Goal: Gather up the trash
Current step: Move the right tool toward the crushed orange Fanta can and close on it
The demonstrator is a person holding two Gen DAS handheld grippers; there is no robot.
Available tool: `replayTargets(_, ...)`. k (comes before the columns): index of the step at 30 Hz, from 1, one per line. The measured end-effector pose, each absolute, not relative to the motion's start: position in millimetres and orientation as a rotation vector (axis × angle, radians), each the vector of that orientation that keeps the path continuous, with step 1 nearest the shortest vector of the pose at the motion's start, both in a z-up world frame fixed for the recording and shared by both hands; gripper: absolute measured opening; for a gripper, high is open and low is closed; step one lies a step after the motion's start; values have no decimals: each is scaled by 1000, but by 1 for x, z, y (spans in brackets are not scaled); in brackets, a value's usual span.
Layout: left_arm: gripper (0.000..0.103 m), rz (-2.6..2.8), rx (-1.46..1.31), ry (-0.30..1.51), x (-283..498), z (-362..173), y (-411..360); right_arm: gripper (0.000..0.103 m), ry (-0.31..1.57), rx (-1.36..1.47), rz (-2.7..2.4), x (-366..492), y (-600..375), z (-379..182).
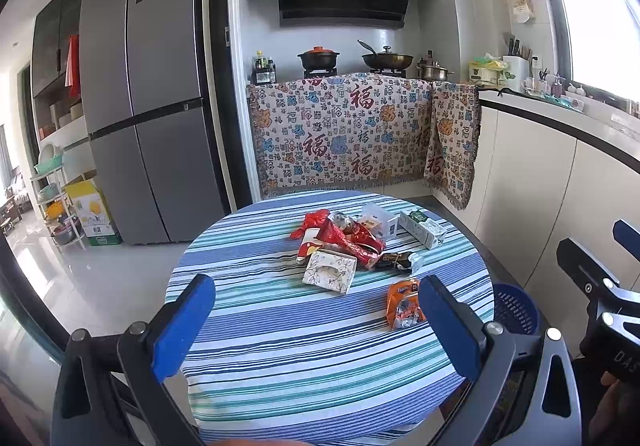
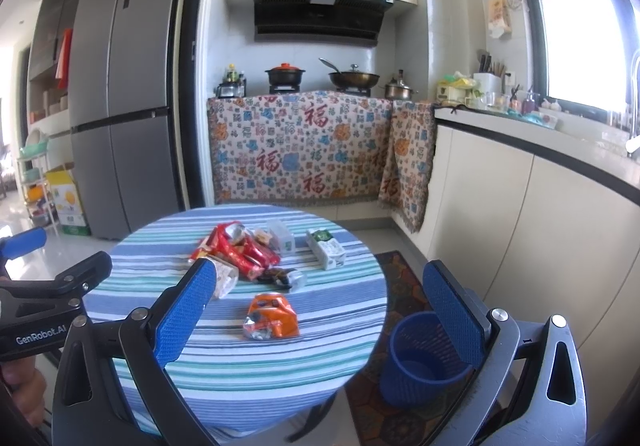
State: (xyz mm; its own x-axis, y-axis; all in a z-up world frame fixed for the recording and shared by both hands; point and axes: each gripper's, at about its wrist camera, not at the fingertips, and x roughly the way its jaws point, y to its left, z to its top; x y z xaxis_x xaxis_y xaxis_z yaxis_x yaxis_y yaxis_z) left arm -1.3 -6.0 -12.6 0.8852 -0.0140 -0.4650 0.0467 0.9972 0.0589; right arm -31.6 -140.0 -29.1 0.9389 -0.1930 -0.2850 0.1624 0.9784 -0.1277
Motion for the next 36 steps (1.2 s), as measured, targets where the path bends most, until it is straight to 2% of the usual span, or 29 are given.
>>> replayTargets(20,103,-79,42,626,62,-76,18,103,403,-64,-133,10,-154,-76)
replayTargets(36,103,-78,53,850,153,-183,40,103,721,-4,-4,109,-172,-191)
